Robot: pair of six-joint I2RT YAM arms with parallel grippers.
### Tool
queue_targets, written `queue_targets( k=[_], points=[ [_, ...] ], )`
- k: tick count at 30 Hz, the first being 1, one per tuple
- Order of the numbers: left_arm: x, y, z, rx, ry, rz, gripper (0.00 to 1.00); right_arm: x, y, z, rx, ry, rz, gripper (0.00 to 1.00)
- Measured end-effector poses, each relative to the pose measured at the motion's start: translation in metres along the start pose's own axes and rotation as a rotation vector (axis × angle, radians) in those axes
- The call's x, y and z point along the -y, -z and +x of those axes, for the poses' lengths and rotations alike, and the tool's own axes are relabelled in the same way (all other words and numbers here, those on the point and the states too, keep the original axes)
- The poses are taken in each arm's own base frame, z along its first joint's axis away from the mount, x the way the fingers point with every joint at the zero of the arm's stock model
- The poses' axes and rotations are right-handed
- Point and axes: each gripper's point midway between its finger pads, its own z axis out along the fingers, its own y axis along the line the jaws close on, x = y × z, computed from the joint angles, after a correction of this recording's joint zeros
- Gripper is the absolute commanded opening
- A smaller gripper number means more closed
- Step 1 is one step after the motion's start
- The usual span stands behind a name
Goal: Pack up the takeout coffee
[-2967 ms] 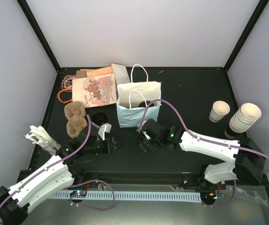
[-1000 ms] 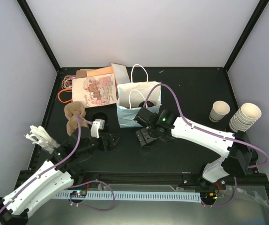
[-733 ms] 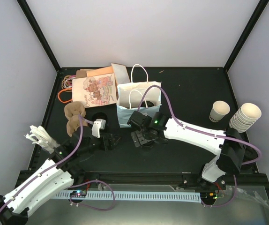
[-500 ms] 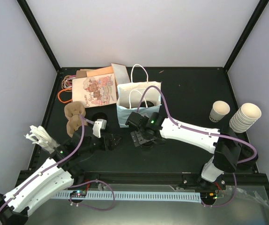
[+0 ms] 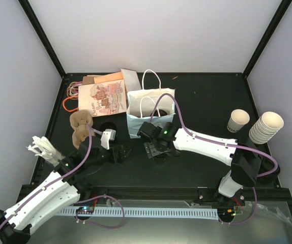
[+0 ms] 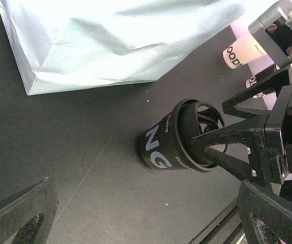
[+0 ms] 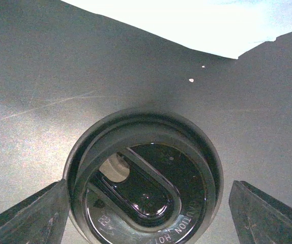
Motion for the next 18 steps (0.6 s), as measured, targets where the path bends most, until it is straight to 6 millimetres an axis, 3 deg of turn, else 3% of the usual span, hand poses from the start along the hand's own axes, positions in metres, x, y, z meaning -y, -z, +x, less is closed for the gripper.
queue_targets(
  k=[18],
  points=[
    [0.0014,0.0022,0.0002,0.002,-0.001,0.008,0.99,0.0008,-0.0084,0.0073,-0.027,-0.004,-0.009,0.80]
  ],
)
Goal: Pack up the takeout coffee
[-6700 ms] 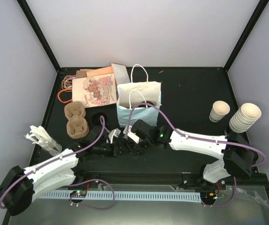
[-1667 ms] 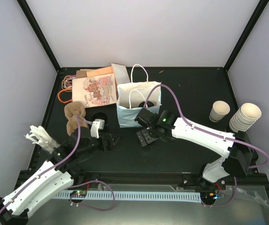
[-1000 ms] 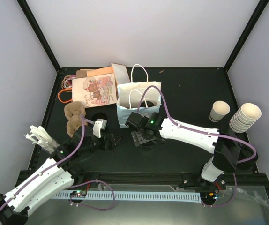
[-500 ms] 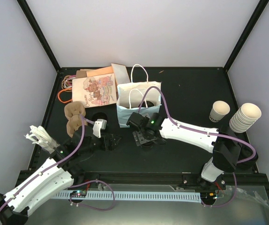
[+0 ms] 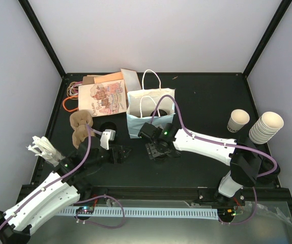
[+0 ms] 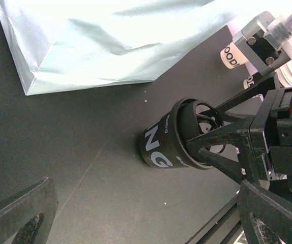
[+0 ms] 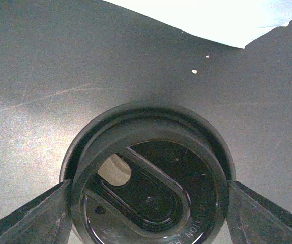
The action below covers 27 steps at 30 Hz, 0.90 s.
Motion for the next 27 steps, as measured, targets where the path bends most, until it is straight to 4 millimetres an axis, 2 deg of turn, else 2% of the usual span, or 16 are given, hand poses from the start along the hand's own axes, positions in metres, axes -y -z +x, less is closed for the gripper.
queue_targets(
  k=[14,19,27],
  points=[
    [0.000,0.002,0.001,0.001,-0.001,0.001,0.99,0.001,0.004,-0.001,0.008,0.001,-0.005,0.80],
    [0.002,0.008,-0.004,0.007,-0.018,-0.016,0.99,0.005,0.024,-0.005,0.049,-0.007,-0.026,0.80],
    [0.018,0.028,-0.032,0.080,-0.069,-0.026,0.99,0.011,0.068,-0.019,0.153,-0.020,-0.087,0.80]
  ],
)
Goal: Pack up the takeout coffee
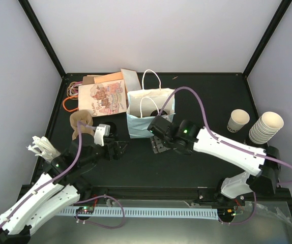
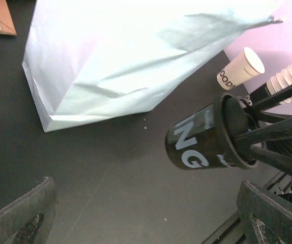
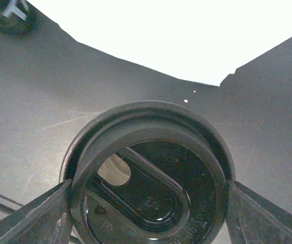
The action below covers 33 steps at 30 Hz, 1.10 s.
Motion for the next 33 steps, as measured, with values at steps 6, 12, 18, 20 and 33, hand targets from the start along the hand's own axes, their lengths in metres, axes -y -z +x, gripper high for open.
queue_targets(
  k=[6,12,18,20,33],
  points=[
    [0.003,0.013,-0.024,0.057,-0.035,-0.054,0.99,0.000,0.047,-0.020,0.105,0.006,-0.080,0.80],
    [0.014,0.010,-0.072,0.084,-0.062,-0.147,0.99,0.004,0.112,-0.044,0.275,0.012,-0.188,0.82],
    [0.018,-0.008,-0.124,0.083,-0.107,-0.240,0.99,0.010,0.166,-0.066,0.404,0.023,-0.234,0.81],
    [0.021,-0.014,-0.144,0.088,-0.120,-0.260,0.97,0.013,0.176,-0.069,0.428,0.028,-0.234,0.84],
    [0.022,-0.028,-0.146,0.000,-0.172,-0.256,0.92,0.019,0.087,-0.010,0.160,0.134,-0.119,0.85]
  ],
)
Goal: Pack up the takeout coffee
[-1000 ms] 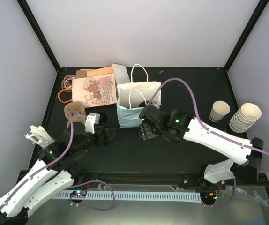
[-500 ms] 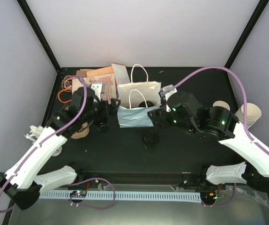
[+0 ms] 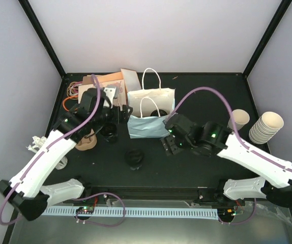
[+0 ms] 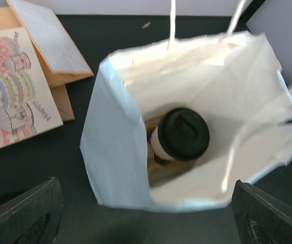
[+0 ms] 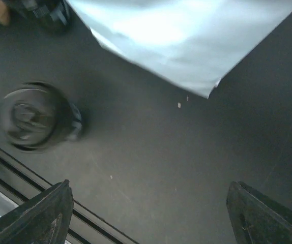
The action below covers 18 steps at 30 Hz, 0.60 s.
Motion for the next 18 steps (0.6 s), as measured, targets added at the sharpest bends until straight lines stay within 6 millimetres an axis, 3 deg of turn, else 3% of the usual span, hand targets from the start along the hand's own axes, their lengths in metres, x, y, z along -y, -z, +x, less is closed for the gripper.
queue_targets(
  k=[3,6,8,15,18],
  points=[
    [0.000,0.017,0.019,0.003,0.001,0.046,0.90,0.001,-0.032,0.032,-0.098,0.010,0.011,0.86],
    [0.001,0.030,0.043,-0.016,0.012,0.097,0.89,0.000,-0.049,0.050,-0.143,0.009,0.002,0.87],
    [0.000,0.029,0.068,-0.070,0.030,0.127,0.89,-0.004,-0.058,0.056,-0.150,0.003,-0.021,0.87],
    [-0.019,0.012,0.182,-0.370,0.148,0.102,0.86,-0.033,-0.081,0.067,-0.136,-0.018,-0.185,0.87],
    [-0.025,0.018,0.206,-0.420,0.210,0.077,0.86,-0.048,-0.083,0.064,-0.112,-0.012,-0.249,0.87]
  ],
)
